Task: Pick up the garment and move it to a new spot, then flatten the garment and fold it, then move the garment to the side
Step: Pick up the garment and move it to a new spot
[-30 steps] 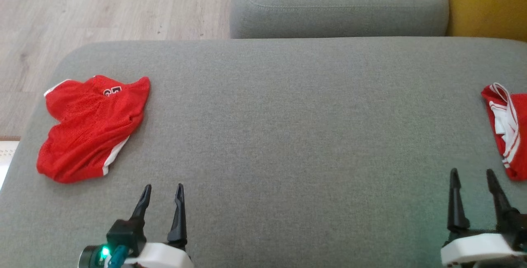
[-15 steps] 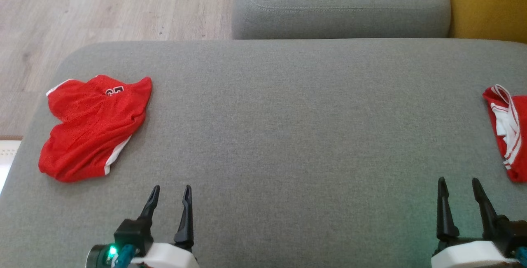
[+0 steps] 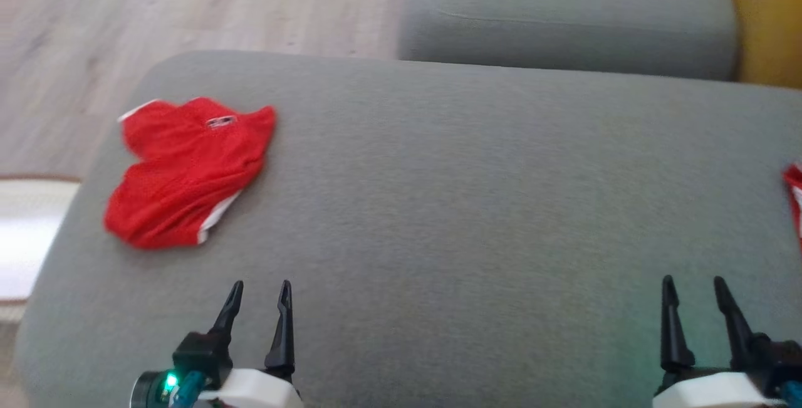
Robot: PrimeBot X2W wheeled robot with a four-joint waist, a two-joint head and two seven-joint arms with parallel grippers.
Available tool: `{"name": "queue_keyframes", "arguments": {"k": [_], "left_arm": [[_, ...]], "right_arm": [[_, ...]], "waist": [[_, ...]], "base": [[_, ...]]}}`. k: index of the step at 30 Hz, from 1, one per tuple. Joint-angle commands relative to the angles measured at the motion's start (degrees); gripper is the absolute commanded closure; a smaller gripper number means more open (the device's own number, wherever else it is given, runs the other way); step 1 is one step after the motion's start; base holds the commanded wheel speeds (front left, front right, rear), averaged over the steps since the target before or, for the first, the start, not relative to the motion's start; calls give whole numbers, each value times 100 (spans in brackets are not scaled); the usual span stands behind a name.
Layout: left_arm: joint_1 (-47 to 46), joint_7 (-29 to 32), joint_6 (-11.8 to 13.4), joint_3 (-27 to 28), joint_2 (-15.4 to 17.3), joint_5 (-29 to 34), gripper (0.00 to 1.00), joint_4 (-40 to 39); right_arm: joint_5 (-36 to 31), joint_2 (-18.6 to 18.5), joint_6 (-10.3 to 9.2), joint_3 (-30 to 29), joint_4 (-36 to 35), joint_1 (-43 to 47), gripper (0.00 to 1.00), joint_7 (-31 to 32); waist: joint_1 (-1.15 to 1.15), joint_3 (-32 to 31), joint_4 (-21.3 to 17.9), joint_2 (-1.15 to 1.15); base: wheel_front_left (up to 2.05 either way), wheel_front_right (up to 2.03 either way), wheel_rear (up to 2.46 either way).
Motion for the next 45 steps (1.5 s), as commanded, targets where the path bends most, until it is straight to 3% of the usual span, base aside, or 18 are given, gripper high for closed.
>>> {"name": "queue_keyframes", "arguments": {"k": [1, 6, 10, 15, 21, 30, 37, 38, 39, 40, 45], "left_arm": [[-284, -70, 19, 187, -15, -21, 0, -195], [-189, -70, 68, 297, -15, -38, 0, -202], [-72, -70, 100, 468, -15, -83, 0, -248], [-127, -70, 82, 625, -15, -163, 0, -372], [-1070, -70, 20, 861, -15, -398, 0, -339], [-3730, 240, -261, 890, 169, -347, 0, 1871], [-5050, 902, -334, 766, 256, -322, 0, 3952], [-5164, 1036, -354, 734, 275, -310, 6, 4197], [-5262, 1149, -403, 686, 292, -289, 70, 4407], [-5348, 1226, -476, 667, 298, -307, 100, 4571], [-5598, 1124, -549, 681, 387, -358, 100, 4853]], "right_arm": [[41, -55, 42, 185, -189, -58, 0, -77], [88, -55, 42, 397, -189, -114, 0, -77], [19, -55, 42, 552, -162, -215, 0, -77], [-92, -55, 42, 514, -198, -314, 0, -77], [-438, -54, 42, 333, -440, -646, 0, -77], [-909, -276, 42, 170, -801, -1194, 0, 15], [-854, -440, 42, 190, -999, -1320, 0, 150], [-838, -436, 42, 191, -1022, -1328, 0, 162], [-823, -427, 42, 176, -1034, -1331, 0, 164], [-808, -411, 42, 149, -1032, -1329, 0, 163], [-772, -314, 42, 54, -917, -1269, 0, 115]], "waist": [[0, -34, 342, 0], [0, -60, 1029, 0], [0, -31, 1331, 0], [0, 225, 1388, 0], [0, 1162, 1219, 0], [0, 2594, 1039, 0], [0, 2868, 820, 0], [0, 2867, 781, 0], [0, 2848, 749, 0], [0, 2813, 721, 0], [0, 2576, 651, 0]], "base": [[0, 0, 0], [0, 0, 0], [0, 0, 0], [0, 0, 0], [0, 0, 0], [0, 0, 0], [0, 0, 0], [0, 0, 0], [0, 0, 0], [0, 0, 0], [0, 0, 0]]}}
